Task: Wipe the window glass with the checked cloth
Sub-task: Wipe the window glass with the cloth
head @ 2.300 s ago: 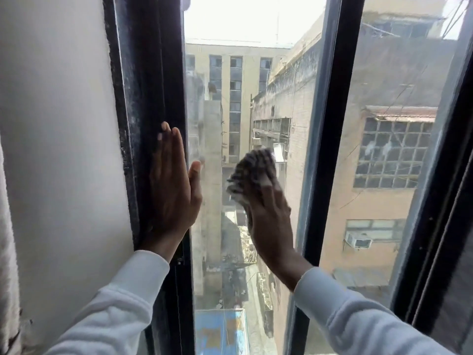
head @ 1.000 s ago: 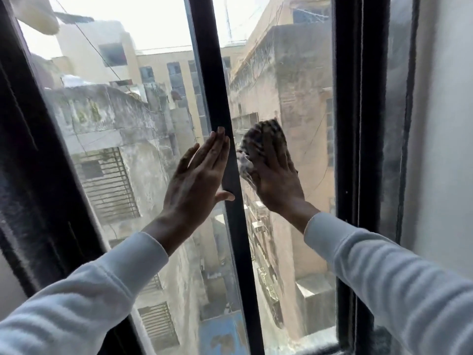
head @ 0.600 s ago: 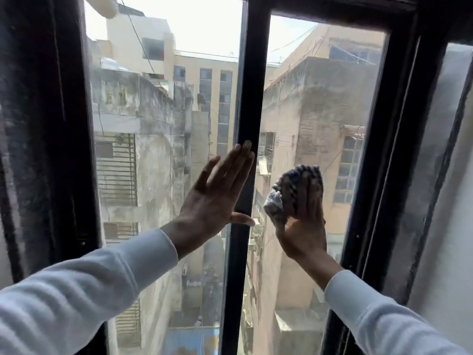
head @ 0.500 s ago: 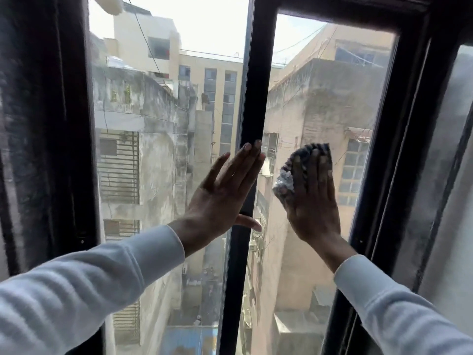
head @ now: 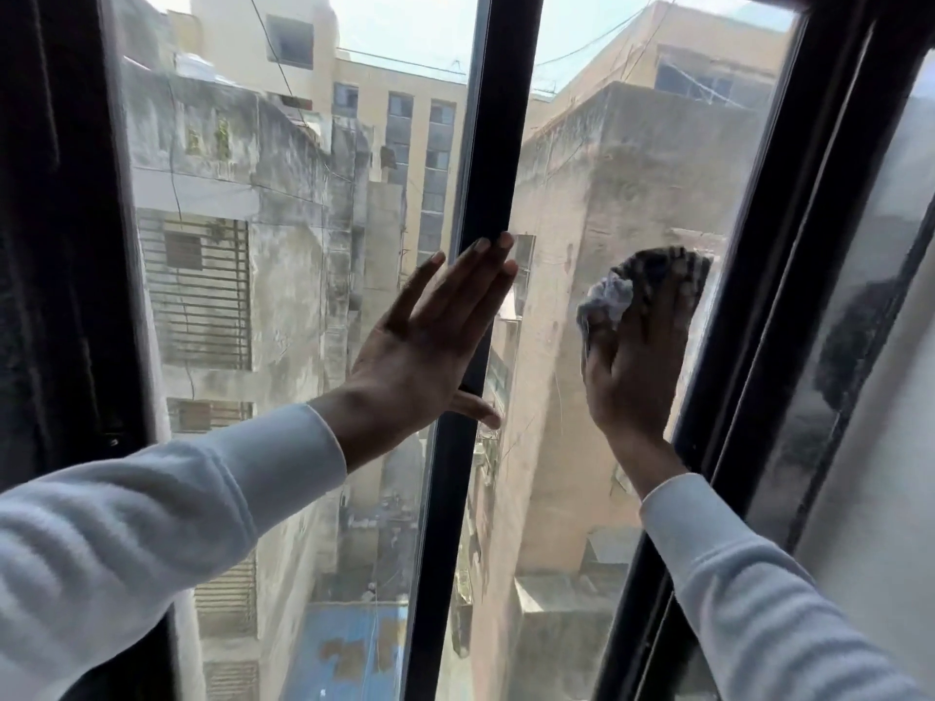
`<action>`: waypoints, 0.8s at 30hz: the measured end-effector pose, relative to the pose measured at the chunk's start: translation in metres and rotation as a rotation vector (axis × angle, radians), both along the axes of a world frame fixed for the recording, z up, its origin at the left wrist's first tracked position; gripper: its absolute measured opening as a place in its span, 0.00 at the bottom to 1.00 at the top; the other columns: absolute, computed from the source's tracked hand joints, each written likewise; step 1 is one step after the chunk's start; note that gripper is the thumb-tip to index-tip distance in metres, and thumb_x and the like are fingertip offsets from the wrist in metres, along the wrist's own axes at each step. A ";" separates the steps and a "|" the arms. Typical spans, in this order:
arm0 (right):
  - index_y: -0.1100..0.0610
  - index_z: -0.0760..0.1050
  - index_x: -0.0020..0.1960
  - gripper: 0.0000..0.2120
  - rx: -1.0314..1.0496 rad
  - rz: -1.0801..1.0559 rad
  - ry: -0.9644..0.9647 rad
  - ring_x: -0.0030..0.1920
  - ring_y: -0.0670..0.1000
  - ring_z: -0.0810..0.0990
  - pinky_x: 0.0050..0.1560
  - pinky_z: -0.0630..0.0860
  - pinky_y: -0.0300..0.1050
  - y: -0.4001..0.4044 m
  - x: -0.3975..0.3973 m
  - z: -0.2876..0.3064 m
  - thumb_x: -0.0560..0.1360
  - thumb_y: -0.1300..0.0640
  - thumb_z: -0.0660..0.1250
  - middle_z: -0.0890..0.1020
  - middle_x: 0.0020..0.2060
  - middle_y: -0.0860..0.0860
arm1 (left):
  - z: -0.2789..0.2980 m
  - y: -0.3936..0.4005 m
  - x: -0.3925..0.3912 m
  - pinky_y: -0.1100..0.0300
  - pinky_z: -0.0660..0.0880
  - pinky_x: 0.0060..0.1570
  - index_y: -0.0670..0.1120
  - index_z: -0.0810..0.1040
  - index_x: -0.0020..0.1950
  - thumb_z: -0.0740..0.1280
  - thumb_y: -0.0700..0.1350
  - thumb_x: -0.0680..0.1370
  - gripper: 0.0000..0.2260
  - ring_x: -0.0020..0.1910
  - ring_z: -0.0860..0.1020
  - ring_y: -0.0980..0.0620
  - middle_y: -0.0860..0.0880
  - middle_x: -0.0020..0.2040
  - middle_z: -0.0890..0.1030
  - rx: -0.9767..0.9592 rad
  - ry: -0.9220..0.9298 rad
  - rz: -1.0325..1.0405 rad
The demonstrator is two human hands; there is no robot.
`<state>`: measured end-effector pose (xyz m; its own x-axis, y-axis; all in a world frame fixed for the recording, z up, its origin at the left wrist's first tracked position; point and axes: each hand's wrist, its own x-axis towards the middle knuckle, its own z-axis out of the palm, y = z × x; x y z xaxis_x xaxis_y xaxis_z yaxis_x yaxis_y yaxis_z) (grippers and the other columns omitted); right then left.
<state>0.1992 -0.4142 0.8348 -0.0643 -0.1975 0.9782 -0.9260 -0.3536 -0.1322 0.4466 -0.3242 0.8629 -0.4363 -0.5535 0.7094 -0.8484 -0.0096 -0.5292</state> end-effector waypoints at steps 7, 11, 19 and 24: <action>0.48 0.53 0.89 0.33 0.008 -0.005 0.551 0.90 0.61 0.47 0.88 0.55 0.66 0.006 0.034 -0.031 0.88 0.39 0.57 0.49 0.90 0.56 | 0.004 0.006 -0.008 0.41 0.32 0.84 0.38 0.23 0.84 0.60 0.85 0.63 0.75 0.88 0.30 0.40 0.39 0.86 0.25 0.087 0.003 0.031; 0.55 0.61 0.87 0.29 -0.024 -0.044 0.146 0.88 0.63 0.58 0.87 0.61 0.61 -0.002 0.000 0.026 0.90 0.46 0.59 0.60 0.88 0.59 | 0.006 0.012 -0.006 0.40 0.33 0.85 0.39 0.23 0.84 0.61 0.86 0.61 0.76 0.88 0.30 0.41 0.39 0.86 0.24 0.133 -0.001 0.047; 0.56 0.80 0.70 0.14 0.400 0.115 -0.410 0.43 0.69 0.89 0.40 0.85 0.62 0.073 0.022 -0.033 0.88 0.56 0.64 0.89 0.49 0.64 | 0.005 0.033 -0.018 0.46 0.26 0.84 0.42 0.36 0.89 0.58 0.78 0.77 0.58 0.91 0.39 0.45 0.43 0.90 0.34 0.066 0.125 -0.039; 0.51 0.84 0.62 0.21 0.921 1.088 -0.962 0.37 0.56 0.90 0.28 0.84 0.48 0.137 0.009 0.016 0.90 0.43 0.54 0.90 0.45 0.55 | -0.006 0.063 -0.039 0.44 0.73 0.76 0.48 0.75 0.80 0.57 0.57 0.88 0.23 0.74 0.77 0.44 0.46 0.78 0.77 0.264 0.784 -0.588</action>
<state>0.2087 -0.2771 0.8508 0.0193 -0.9754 0.2198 0.1967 -0.2119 -0.9573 0.4077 -0.2609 0.8572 -0.1547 -0.5814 0.7987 -0.7899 0.5584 0.2535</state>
